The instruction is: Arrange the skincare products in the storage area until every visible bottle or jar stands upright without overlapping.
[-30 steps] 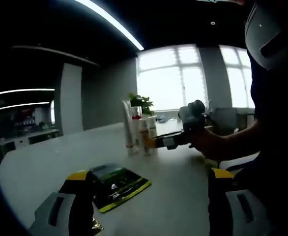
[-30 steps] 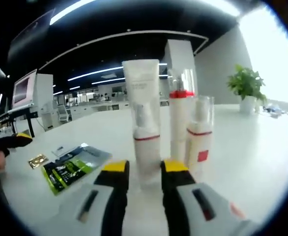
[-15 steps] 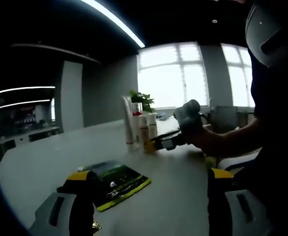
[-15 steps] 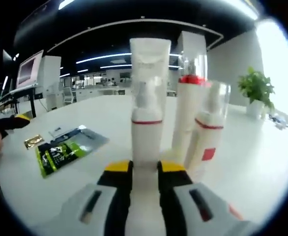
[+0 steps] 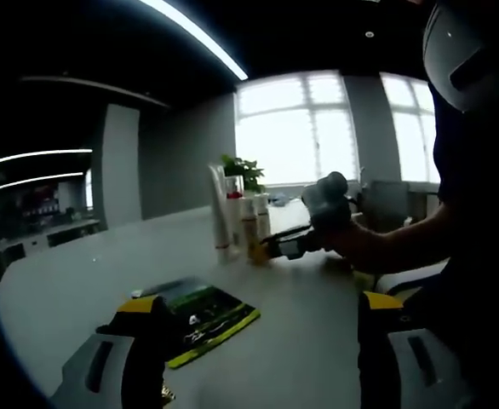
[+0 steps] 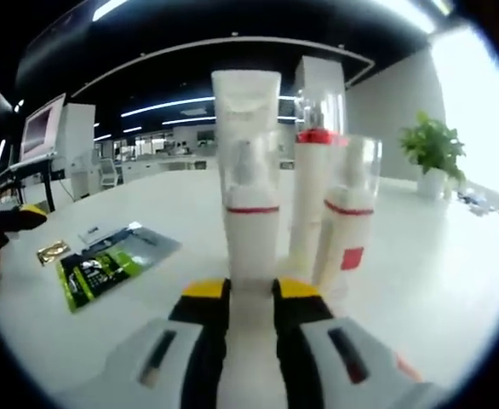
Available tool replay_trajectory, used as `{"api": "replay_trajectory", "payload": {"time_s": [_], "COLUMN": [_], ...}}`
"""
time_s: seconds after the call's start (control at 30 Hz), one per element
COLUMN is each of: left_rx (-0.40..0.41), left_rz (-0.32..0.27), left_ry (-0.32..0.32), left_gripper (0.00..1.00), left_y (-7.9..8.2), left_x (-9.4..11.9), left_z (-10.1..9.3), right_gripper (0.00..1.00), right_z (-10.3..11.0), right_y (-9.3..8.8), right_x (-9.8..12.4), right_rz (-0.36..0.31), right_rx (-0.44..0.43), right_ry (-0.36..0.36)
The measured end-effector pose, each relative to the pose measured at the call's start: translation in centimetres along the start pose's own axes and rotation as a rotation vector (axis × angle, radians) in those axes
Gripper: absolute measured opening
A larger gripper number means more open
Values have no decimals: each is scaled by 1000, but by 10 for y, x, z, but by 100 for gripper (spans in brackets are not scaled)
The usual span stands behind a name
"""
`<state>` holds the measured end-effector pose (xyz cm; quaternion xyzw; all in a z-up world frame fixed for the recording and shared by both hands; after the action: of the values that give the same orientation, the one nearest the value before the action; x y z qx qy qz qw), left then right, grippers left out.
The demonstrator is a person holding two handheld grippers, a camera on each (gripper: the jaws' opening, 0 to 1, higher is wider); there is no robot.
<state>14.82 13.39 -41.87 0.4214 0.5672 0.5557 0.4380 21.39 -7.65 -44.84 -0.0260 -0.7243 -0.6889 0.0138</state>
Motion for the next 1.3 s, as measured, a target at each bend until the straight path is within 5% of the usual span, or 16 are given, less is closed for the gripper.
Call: {"api": "replay_trajectory", "payload": {"time_s": [0.2,1.3], "left_rx": [-6,-6], "left_rz": [5,4], "left_ry": [-2,-15], "left_gripper": [95,94], "left_y": [-1,9], "left_x": [0,-15], "left_z": [0,-3], "right_gripper": [26,17], "right_z": [2,0], "right_y": [-3,-6], "right_x": [4,15], "right_rz": [3,-2], "right_rx": [-8,-24], "right_ry": [19,53]}}
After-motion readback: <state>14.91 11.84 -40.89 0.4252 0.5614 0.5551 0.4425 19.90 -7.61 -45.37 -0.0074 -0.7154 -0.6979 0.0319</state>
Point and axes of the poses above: the point that each gripper's makers call its tool centre point, and the gripper's own axes: x roughly backward along the fingers, z roughly to its left, y roughly out of its top, the point moved 1 cm from there along x, roughly backward along the fingers, and after that the axes turned 12 degrees about -z, right-handed, at the moved point
